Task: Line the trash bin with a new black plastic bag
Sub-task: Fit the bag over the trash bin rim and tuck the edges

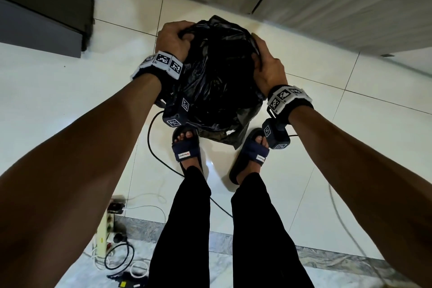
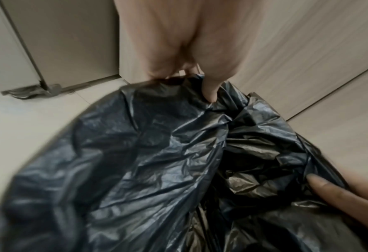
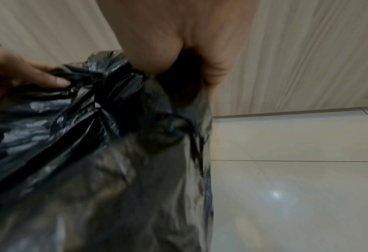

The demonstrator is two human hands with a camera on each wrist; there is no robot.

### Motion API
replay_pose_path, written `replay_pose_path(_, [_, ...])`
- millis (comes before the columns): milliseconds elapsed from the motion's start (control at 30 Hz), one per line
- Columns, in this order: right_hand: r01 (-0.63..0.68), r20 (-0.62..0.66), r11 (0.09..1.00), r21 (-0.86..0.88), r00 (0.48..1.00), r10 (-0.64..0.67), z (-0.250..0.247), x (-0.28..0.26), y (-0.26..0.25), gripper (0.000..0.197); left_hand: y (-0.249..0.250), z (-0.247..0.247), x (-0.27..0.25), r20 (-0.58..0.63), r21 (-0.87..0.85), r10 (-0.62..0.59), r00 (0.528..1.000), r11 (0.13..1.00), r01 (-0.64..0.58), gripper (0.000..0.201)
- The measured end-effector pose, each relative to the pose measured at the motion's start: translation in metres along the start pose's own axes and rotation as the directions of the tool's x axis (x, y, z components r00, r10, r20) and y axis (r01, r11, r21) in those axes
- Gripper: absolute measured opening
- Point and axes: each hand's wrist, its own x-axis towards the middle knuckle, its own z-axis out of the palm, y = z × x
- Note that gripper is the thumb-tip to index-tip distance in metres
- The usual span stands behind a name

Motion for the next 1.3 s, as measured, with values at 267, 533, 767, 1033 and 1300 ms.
replay_pose_path(267, [-0.011,0.043,1.0,-0.027,0.999,0.013,-0.019,-0.021,-0.002,0.07,-0.02,-0.026,-0.05,-0.082,0.114,-0.076,0.994,0.99,0.085,0.054])
replay_pose_path(533, [-0.054,0.071,0.999,0.008,0.996,0.053,-0.016,-0.057,0.005,0.083,-0.047,-0.016,-0.132,-0.063,0.071,-0.308,0.949,0.947,0.312,0.078])
replay_pose_path(767, [-0.15,0.016,0.975,0.167,0.989,0.15,-0.007,-0.047,0.0,0.082,-0.056,-0.005,-0.14,-0.152,-0.139,-0.29,0.945,0.953,0.27,0.076])
replay_pose_path(1033, [-0.087,-0.053,0.978,0.189,0.994,0.098,0.031,0.006,-0.078,0.072,-0.064,-0.079,-0.09,-0.26,-0.176,-0.318,0.912,0.944,0.279,0.071])
replay_pose_path(1300, [0.022,-0.043,0.991,0.132,0.999,-0.016,0.066,0.072,-0.18,0.074,-0.091,-0.166,-0.029,-0.394,-0.113,-0.315,0.864,0.949,0.294,0.059])
